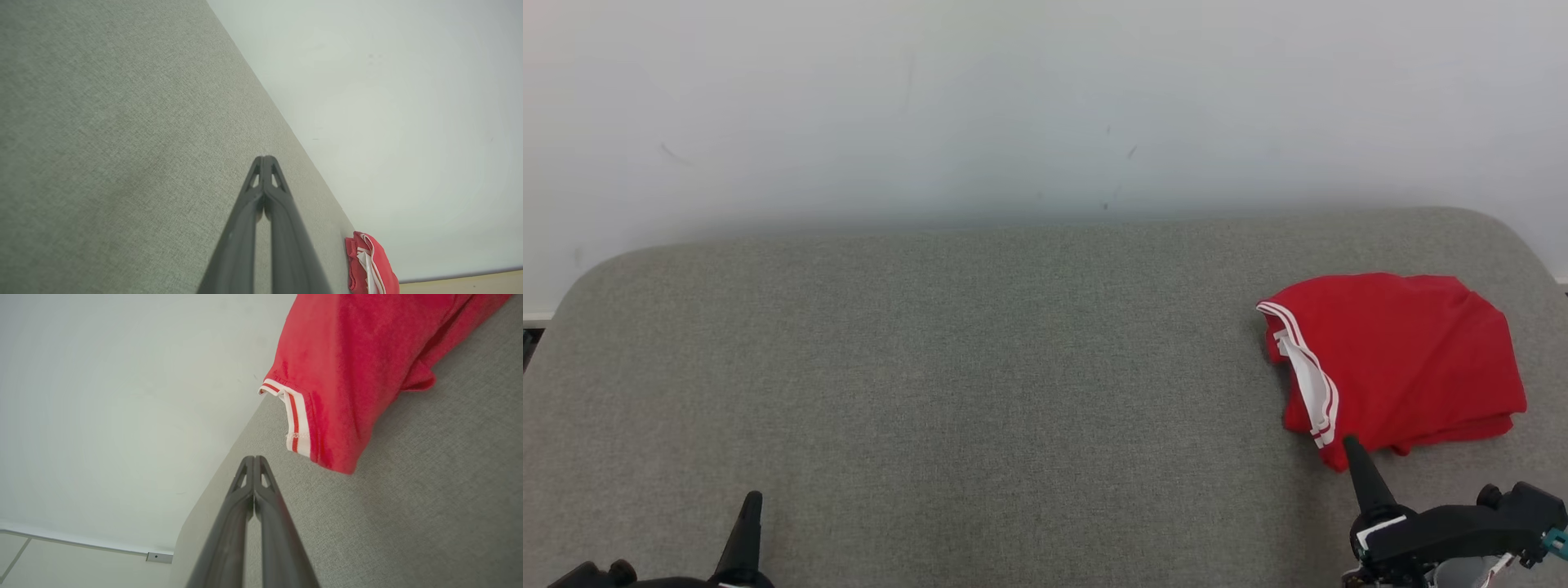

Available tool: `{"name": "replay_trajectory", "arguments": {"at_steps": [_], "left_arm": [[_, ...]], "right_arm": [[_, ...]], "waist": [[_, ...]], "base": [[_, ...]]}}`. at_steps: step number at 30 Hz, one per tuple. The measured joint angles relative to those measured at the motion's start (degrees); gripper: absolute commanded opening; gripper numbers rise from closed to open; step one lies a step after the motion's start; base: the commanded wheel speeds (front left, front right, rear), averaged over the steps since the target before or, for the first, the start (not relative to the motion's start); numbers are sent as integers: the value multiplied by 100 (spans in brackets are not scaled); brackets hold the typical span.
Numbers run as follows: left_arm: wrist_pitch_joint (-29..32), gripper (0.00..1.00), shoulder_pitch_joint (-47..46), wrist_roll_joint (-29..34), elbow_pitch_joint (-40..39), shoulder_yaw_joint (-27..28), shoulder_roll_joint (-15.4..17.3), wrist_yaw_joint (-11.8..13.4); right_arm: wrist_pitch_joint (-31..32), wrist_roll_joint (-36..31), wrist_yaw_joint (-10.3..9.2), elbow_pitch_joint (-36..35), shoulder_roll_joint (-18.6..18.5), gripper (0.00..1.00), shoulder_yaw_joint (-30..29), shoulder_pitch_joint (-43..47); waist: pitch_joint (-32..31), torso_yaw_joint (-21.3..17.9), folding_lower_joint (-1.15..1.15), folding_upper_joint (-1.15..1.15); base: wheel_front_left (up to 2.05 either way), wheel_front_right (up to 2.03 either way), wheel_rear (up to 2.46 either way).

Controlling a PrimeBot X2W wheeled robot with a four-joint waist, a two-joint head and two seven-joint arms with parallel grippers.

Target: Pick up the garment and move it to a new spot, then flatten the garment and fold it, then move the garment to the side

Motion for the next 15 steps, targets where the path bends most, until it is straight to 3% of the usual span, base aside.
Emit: {"name": "replay_trajectory", "arguments": {"at_steps": [15], "left_arm": [[198,0,-115,-1013,101,328,-174,-202]], "right_arm": [[146,946,96,65,-2,0,-122,-95]], "waist": [[70,-28,0,0]], "base": [[0,0,0]]}}
